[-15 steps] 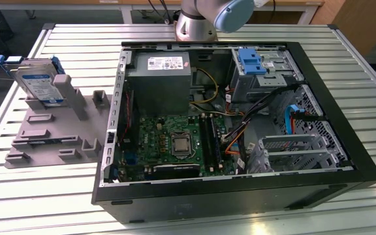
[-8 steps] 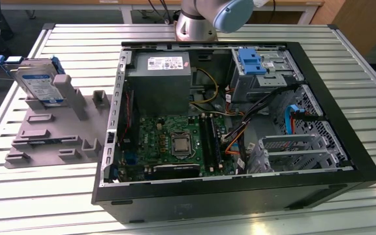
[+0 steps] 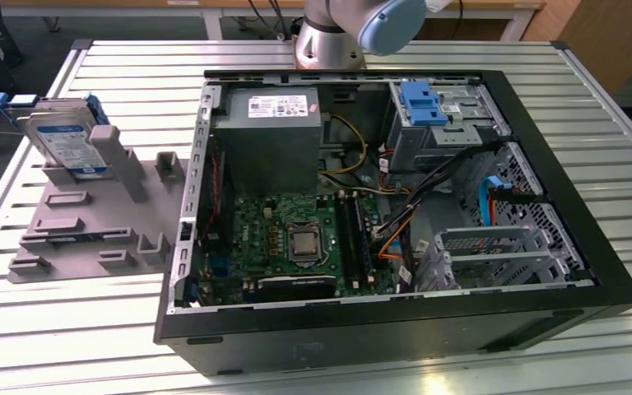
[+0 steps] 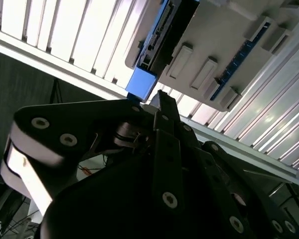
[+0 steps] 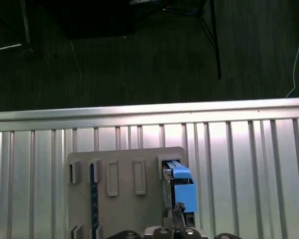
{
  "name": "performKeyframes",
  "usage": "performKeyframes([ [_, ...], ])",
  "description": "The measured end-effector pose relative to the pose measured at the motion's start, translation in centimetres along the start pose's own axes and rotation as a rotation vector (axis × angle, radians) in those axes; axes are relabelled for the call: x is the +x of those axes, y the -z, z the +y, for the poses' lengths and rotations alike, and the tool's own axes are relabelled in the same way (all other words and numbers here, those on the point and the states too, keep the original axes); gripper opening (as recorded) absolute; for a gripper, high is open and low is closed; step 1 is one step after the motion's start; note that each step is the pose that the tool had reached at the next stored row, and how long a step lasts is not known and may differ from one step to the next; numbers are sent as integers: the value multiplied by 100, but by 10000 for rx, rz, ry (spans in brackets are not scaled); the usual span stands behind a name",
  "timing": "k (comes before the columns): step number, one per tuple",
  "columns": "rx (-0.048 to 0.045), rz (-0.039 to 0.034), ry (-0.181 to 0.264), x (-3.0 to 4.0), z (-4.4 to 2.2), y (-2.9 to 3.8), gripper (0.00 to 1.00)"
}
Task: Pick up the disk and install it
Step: 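Pick up the disk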
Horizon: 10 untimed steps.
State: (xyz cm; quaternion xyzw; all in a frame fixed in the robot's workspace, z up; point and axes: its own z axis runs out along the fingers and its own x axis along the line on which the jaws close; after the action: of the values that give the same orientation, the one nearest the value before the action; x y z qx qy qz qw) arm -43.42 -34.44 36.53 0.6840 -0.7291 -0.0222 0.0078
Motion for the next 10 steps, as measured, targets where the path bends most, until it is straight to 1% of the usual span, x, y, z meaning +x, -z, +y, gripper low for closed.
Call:
performKeyframes([
  [2, 187, -12, 10, -10, 4, -11, 11],
  [3, 247, -16, 19, -12, 7, -16, 11],
  [5, 271, -24, 121, -12, 10, -26, 11],
  [8, 258, -11, 596, -12, 11, -36, 11],
  [9, 257, -8, 693, -13, 12, -40, 11],
  [10, 256, -8, 701, -16, 14, -42, 11],
])
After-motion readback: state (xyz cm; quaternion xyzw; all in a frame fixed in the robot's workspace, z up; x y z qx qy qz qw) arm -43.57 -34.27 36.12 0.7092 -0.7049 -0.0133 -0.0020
